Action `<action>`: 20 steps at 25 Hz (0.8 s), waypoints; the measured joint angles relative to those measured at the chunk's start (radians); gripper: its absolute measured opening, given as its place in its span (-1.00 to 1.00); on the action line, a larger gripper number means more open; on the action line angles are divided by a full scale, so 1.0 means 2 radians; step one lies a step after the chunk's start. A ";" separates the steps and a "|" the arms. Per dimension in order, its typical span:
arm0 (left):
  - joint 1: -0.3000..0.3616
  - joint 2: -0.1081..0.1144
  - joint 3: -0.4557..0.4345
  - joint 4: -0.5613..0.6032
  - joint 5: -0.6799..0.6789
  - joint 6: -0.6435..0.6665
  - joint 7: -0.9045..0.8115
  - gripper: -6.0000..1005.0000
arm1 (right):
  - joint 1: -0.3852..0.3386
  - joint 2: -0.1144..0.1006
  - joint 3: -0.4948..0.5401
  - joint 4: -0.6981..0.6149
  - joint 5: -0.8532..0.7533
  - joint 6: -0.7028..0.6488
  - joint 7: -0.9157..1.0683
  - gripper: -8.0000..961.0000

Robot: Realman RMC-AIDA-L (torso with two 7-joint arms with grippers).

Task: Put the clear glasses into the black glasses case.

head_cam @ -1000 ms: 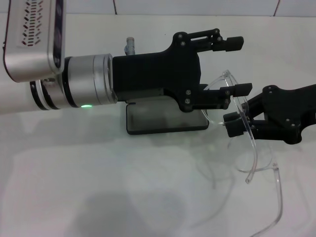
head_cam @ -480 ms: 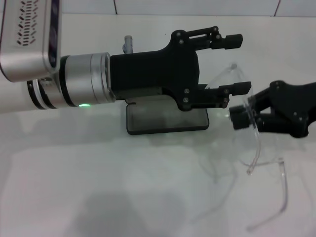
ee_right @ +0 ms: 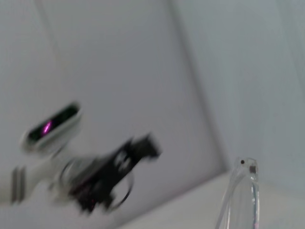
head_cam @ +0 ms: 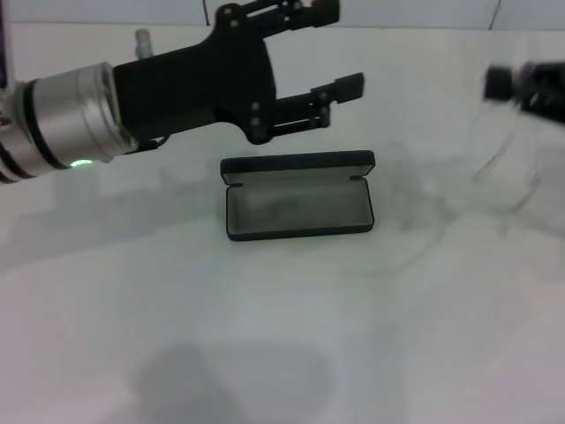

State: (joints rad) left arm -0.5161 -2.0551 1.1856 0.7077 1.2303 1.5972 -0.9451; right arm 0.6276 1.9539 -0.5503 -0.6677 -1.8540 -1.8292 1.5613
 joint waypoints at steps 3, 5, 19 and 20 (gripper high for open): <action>0.002 0.004 -0.005 -0.004 0.004 -0.002 -0.003 0.40 | -0.017 0.002 0.033 -0.013 0.025 0.008 -0.013 -0.69; 0.003 0.007 -0.006 -0.006 0.008 -0.001 -0.008 0.40 | -0.035 0.009 0.040 -0.021 0.074 0.045 -0.029 -0.69; -0.036 -0.015 0.001 -0.006 0.113 0.002 -0.012 0.40 | -0.003 0.031 0.026 0.043 0.191 0.102 -0.120 -0.69; -0.040 -0.016 0.003 -0.006 0.119 0.002 -0.012 0.40 | 0.005 0.031 0.022 0.057 0.195 0.104 -0.128 -0.69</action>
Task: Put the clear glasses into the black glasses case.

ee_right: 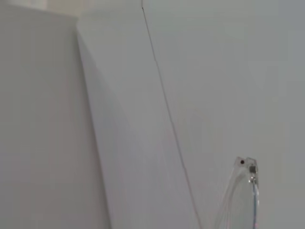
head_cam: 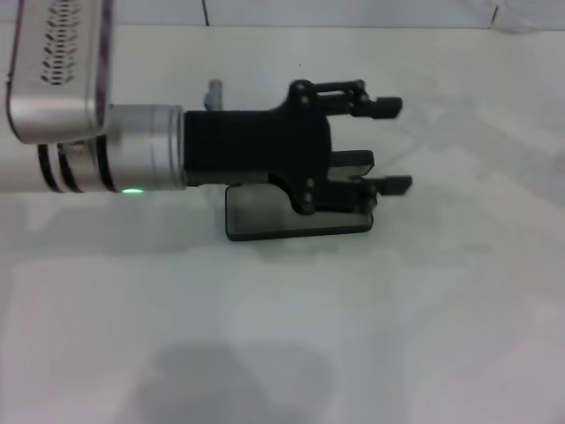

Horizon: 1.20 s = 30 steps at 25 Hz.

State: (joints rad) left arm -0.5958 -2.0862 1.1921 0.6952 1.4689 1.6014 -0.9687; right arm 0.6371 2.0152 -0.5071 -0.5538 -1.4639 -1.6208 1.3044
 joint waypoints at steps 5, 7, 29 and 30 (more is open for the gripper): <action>-0.018 -0.001 0.016 -0.006 0.008 -0.001 -0.001 0.40 | 0.030 0.001 -0.057 0.031 0.003 0.032 -0.020 -0.69; -0.021 -0.001 0.018 -0.006 0.008 -0.002 0.000 0.40 | 0.038 0.002 -0.093 0.037 0.006 0.048 -0.021 -0.69; -0.018 0.000 0.015 -0.003 0.004 -0.004 -0.001 0.40 | 0.033 -0.013 -0.259 0.009 -0.054 0.074 0.019 -0.68; -0.018 0.000 0.015 -0.003 0.004 -0.004 -0.001 0.40 | 0.033 -0.013 -0.259 0.007 -0.063 0.064 0.024 -0.68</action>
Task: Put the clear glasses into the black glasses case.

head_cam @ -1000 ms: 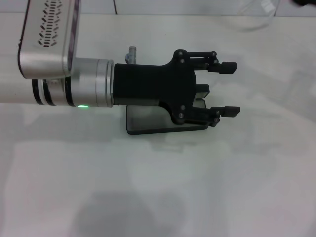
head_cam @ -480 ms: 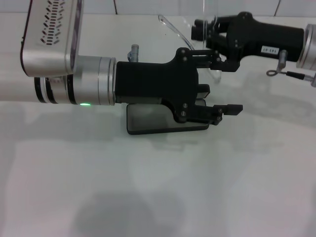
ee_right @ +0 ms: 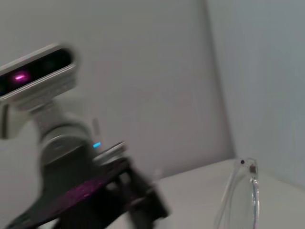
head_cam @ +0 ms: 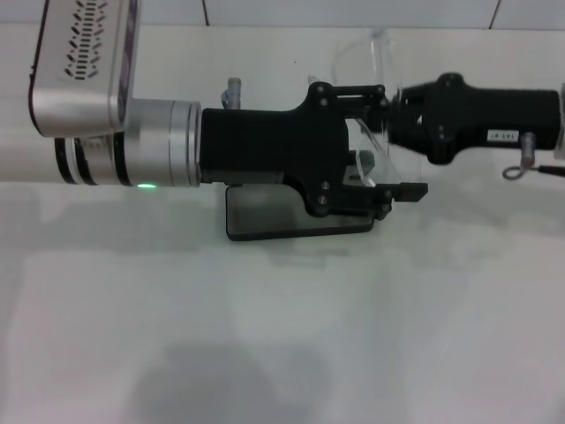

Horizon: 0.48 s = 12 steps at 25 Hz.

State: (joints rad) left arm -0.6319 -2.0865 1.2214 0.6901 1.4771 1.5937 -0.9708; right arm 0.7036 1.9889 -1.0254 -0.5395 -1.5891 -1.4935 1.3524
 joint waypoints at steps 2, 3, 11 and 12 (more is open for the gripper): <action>0.000 0.000 0.000 0.000 0.000 0.000 0.001 0.40 | 0.001 0.000 0.000 -0.003 -0.016 -0.019 0.008 -0.68; 0.000 0.000 0.000 0.000 0.000 0.000 0.001 0.40 | 0.002 0.000 0.000 -0.005 -0.023 -0.025 0.012 -0.68; -0.005 -0.001 0.001 0.001 0.000 0.000 0.004 0.40 | 0.003 0.002 -0.003 -0.020 -0.053 -0.031 0.040 -0.68; -0.005 -0.001 0.001 0.001 0.000 0.000 0.004 0.40 | 0.004 0.003 -0.003 -0.021 -0.054 -0.031 0.047 -0.68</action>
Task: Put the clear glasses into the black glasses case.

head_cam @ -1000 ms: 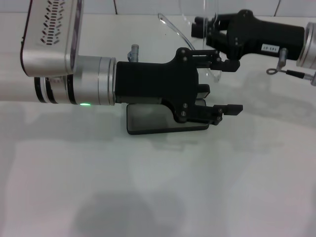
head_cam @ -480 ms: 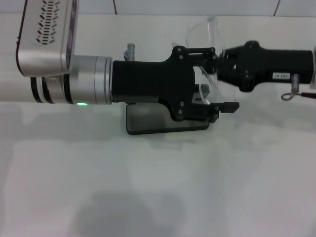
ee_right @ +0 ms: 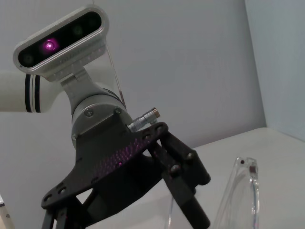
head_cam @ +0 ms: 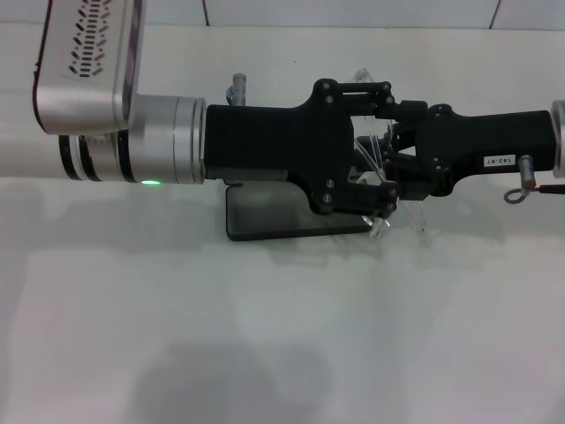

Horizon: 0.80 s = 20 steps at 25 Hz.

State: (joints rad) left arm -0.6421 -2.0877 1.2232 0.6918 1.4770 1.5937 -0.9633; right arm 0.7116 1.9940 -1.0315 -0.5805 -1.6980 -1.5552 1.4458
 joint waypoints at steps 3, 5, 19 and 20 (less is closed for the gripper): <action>0.000 0.000 0.001 0.000 0.000 0.000 0.000 0.40 | -0.001 0.000 0.003 0.000 0.002 0.005 0.004 -0.67; 0.000 -0.001 -0.001 0.000 -0.001 0.001 0.001 0.40 | -0.004 -0.001 0.013 0.000 0.006 0.014 0.007 -0.67; 0.002 -0.001 0.002 -0.003 -0.006 0.002 0.001 0.40 | -0.008 0.002 0.041 -0.004 -0.004 -0.003 0.000 -0.67; 0.002 -0.001 0.002 -0.004 -0.006 0.002 0.001 0.40 | -0.007 0.002 0.033 -0.006 -0.005 -0.003 0.000 -0.67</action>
State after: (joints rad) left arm -0.6383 -2.0893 1.2272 0.6845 1.4641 1.5983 -0.9618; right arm 0.6968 1.9990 -0.9653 -0.5918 -1.7075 -1.5622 1.4459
